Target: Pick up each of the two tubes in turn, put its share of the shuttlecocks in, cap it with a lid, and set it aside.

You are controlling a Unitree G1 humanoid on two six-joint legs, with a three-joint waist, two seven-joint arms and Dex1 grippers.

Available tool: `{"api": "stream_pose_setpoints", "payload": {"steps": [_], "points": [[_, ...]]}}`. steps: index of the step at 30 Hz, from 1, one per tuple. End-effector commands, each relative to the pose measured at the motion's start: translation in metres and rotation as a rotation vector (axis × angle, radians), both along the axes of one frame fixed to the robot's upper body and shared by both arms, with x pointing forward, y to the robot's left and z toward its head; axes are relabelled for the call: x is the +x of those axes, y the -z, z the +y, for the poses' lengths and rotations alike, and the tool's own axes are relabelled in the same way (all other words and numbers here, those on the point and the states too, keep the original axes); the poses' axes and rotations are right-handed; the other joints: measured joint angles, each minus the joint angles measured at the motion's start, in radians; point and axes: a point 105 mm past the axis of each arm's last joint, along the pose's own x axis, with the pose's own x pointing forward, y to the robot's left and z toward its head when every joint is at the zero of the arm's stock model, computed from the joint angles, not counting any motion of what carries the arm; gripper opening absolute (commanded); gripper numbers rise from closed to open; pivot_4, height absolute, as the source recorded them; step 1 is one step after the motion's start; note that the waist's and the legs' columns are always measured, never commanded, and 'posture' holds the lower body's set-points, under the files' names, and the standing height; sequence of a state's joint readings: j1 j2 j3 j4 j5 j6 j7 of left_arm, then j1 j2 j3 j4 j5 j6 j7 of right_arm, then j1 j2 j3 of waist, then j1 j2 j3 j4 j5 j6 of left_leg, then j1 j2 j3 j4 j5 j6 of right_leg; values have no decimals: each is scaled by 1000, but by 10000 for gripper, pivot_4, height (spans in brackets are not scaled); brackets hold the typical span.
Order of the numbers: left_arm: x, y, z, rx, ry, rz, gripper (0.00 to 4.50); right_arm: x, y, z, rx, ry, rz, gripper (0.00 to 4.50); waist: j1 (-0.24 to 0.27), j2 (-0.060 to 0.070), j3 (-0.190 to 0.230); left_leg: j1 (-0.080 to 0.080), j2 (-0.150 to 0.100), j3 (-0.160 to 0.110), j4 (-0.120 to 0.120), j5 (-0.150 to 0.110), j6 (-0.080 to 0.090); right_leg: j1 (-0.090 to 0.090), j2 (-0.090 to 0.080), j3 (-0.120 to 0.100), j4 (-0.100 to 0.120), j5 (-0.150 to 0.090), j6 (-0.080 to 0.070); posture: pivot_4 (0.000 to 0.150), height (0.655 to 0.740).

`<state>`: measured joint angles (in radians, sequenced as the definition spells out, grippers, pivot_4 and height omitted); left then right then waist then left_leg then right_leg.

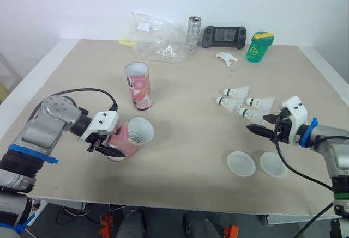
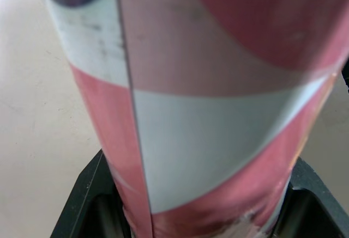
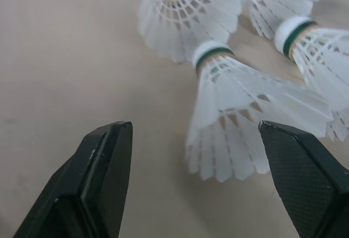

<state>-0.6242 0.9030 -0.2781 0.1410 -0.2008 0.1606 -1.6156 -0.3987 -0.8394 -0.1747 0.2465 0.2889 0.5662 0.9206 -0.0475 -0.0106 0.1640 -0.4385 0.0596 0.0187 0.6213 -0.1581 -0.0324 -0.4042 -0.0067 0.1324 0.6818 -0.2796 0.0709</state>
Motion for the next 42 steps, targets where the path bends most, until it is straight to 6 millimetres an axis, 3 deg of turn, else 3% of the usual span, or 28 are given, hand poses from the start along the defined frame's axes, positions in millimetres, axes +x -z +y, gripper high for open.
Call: {"api": "stream_pose_setpoints", "payload": {"steps": [1,6,7,15,20,23,26,33,39,42], "points": [[-7,17,3,43,-5,61,24215,7,-9,-3,0,21,-41,27036,0,0,0,0,0,0,0,0,0,0,0,0,0,0,0,1500,7394],[-7,17,3,44,-5,62,24215,5,-8,-2,12,14,-48,3521,0,0,0,0,0,0,0,0,0,0,0,0,0,0,0,1500,7394],[-8,17,3,44,-4,62,24215,4,-8,-2,16,12,-48,453,0,0,0,0,0,0,0,0,0,0,0,0,0,0,0,1500,7394],[-6,17,2,48,3,59,24215,-16,-13,-10,3,5,-61,453,0,0,0,0,0,-1,0,0,0,1,0,0,0,0,1,1500,7394],[-5,17,2,50,4,61,24215,-27,-47,-8,-42,-40,-172,453,0,0,0,0,0,-1,0,0,0,0,0,0,0,0,1,1500,7394],[-4,18,2,51,5,61,24215,-38,-95,21,-151,-189,-326,453,0,3,0,1,0,0,0,0,0,0,0,1,0,1,0,1500,7394],[-2,18,2,51,8,60,24215,-48,-115,69,-237,-408,-400,453,-2,3,-1,1,0,0,0,0,0,0,0,0,0,1,0,1500,7394],[2,17,-1,52,15,56,24215,-76,-116,176,-311,-949,-468,453,-1,2,-1,1,1,0,1,0,0,-1,0,0,0,1,-1,1500,7394],[5,16,-3,50,17,52,24215,-76,-111,219,-405,-1204,-513,453,5,2,-1,0,0,1,2,0,0,-3,-2,-1,-1,0,-1,1500,7394],[5,15,-3,48,15,54,24215,-65,-114,235,-443,-1231,-531,453,6,2,-1,1,1,1,3,0,1,-3,-2,-2,0,1,-1,1500,7394]]}}
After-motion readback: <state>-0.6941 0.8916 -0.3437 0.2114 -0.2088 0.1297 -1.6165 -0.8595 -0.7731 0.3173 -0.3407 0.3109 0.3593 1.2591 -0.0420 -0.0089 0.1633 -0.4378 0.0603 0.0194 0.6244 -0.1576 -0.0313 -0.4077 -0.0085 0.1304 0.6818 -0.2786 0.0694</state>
